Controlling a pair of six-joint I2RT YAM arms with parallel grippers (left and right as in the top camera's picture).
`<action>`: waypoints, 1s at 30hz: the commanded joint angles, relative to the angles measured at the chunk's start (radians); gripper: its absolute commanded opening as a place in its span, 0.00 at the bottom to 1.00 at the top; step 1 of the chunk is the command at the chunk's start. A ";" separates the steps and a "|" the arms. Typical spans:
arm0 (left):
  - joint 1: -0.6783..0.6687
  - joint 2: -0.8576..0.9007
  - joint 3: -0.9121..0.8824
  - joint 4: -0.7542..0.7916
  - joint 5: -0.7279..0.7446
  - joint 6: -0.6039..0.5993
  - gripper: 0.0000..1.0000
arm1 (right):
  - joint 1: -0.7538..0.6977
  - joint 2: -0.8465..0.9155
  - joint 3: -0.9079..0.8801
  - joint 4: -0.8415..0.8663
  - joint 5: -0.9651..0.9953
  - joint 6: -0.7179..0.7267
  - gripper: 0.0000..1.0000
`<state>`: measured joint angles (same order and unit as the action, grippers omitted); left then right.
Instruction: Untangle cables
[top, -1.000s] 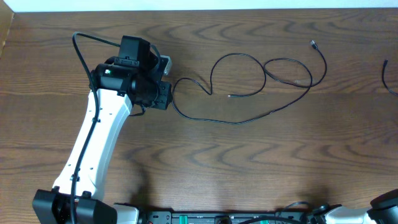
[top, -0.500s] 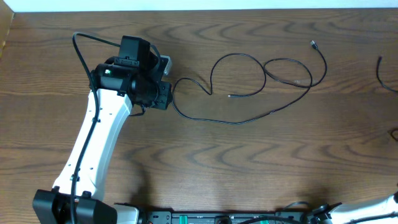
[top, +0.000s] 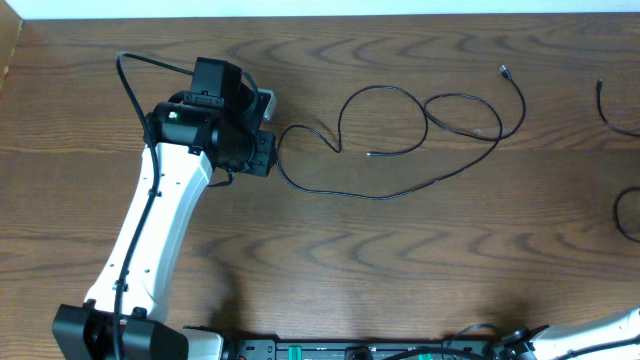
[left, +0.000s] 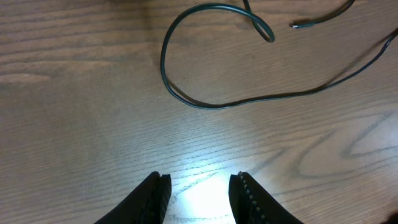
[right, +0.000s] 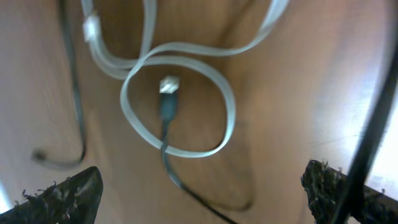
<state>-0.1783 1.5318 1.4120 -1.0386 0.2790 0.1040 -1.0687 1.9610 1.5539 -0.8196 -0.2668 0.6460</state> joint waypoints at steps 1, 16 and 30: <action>0.003 0.004 -0.003 0.000 0.000 -0.009 0.37 | 0.036 0.002 0.003 0.024 -0.251 -0.227 0.99; 0.003 0.004 -0.004 -0.001 0.001 -0.009 0.37 | 0.219 0.003 0.003 0.273 -0.100 -0.184 0.99; 0.003 0.004 -0.004 -0.018 0.000 -0.009 0.37 | 0.307 0.003 0.003 0.193 0.478 0.148 0.99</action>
<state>-0.1783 1.5318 1.4120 -1.0500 0.2790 0.1040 -0.7597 1.9610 1.5539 -0.6415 0.0937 0.6930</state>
